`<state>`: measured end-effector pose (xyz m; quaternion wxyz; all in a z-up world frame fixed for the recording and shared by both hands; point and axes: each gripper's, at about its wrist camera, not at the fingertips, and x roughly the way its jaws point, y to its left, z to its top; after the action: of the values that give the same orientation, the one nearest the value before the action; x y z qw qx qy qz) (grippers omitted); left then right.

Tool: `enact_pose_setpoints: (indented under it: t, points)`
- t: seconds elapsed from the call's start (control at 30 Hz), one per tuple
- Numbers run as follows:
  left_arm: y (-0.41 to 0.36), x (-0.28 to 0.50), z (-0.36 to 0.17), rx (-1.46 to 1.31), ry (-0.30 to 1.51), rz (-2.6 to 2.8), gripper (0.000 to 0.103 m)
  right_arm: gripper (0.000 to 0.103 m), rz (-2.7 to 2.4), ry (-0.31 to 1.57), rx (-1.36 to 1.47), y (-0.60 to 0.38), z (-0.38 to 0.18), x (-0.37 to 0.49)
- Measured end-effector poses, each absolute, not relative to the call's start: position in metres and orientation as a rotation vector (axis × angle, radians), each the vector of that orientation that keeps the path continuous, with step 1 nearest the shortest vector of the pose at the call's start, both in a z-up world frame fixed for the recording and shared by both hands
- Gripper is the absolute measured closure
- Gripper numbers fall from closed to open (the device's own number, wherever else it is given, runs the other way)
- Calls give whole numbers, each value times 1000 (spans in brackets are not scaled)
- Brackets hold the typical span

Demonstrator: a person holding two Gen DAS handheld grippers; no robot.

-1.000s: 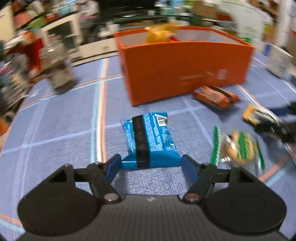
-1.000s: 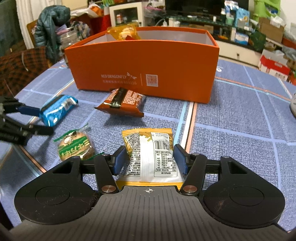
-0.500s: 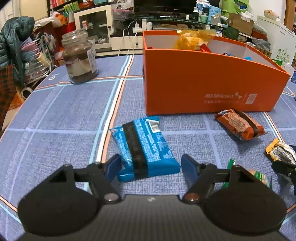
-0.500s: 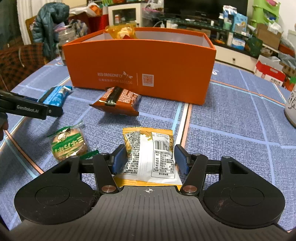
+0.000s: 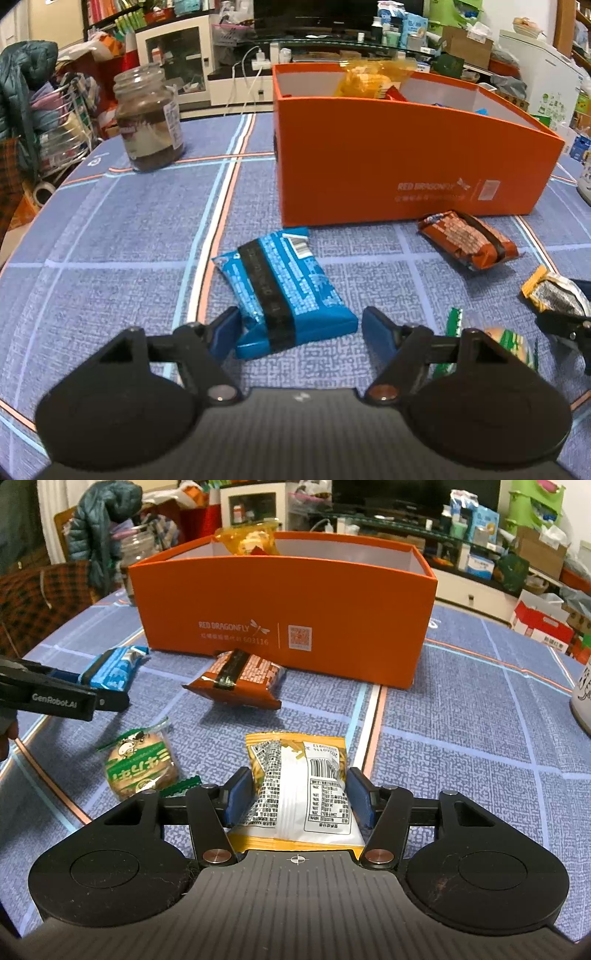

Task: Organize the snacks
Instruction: 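Grasp the blue cookie packet with the left tool and lift it, then carry both packets over the orange box and open both tools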

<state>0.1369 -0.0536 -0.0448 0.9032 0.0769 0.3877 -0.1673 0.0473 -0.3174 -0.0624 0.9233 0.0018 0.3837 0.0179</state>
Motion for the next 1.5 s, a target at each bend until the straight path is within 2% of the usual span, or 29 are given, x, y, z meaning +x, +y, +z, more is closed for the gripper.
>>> enact_pose_setpoints:
  t: [0.37, 0.6, 0.7, 0.73, 0.87, 1.07, 1.5]
  points:
    - [-50, 154, -42, 9, 812, -283, 28, 56, 32, 782, 4, -316, -63, 49]
    - [-59, 162, -49, 100, 772, -224, 29, 58, 42, 793, -2, -316, -61, 47]
    - [-55, 159, -46, 89, 788, -250, 50, 63, 52, 804, -5, -316, -60, 46]
    - [-54, 159, -45, 83, 794, -253, 53, 68, 55, 808, -6, -316, -59, 46]
    - [-49, 157, -40, 52, 811, -273, 54, 78, 55, 809, -5, -315, -55, 46]
    - [-45, 130, -9, 110, 685, -318, 54, 80, 50, 785, -4, -316, -46, 43]
    - [-46, 109, 45, 67, 582, -400, 54, 80, 42, 591, -16, -309, 16, 27]
